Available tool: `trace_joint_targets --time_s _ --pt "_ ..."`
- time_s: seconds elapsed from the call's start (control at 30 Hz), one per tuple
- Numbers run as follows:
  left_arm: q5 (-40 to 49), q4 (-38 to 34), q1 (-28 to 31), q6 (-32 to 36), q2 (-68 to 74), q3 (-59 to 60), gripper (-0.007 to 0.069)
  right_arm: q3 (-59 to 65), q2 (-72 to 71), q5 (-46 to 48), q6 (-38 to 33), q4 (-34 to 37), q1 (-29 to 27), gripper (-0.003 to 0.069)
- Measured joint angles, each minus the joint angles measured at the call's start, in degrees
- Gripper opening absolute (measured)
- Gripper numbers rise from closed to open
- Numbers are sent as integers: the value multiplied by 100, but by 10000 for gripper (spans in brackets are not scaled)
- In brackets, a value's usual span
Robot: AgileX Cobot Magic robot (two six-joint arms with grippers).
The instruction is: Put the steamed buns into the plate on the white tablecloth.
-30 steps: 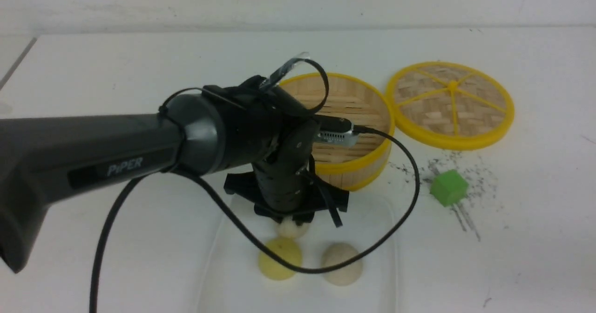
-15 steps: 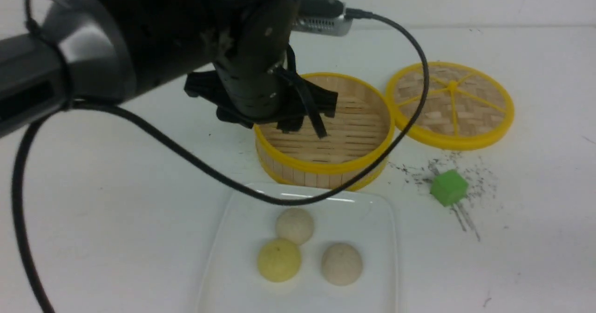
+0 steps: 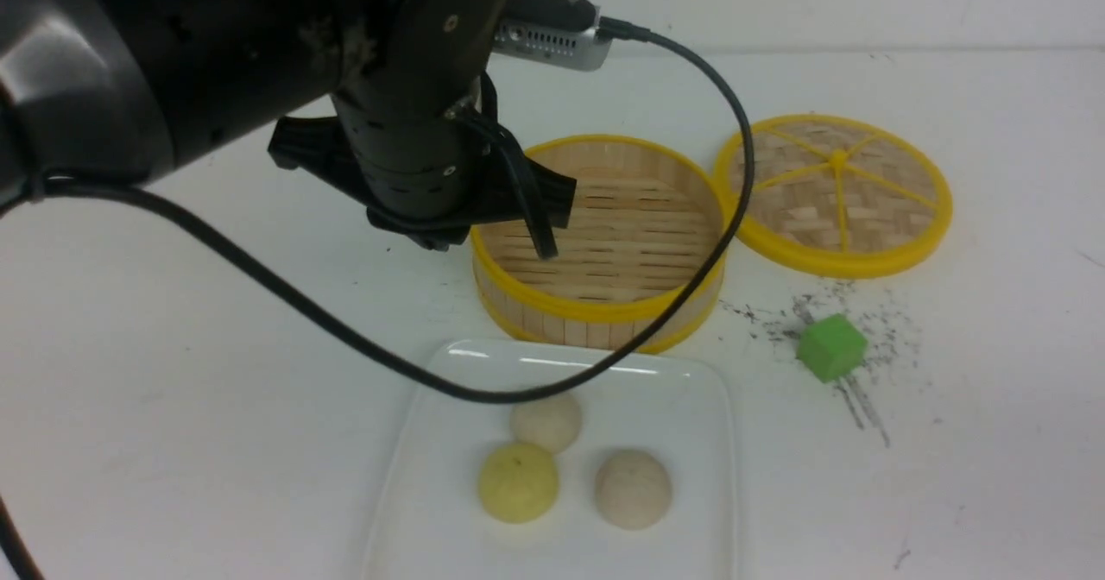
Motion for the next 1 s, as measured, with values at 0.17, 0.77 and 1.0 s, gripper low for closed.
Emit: trace_joint_targets --time_s 0.17,0.77,1.0 --pt "11 -6 0 0 0 1 2 814 237 -1573 0 30 0 -14" --pt "15 -23 0 5 -5 6 2 981 640 -1430 -483 882 0 -13" --pt "15 -43 0 5 -5 6 2 981 640 -1154 -1215 1525 0 -13"
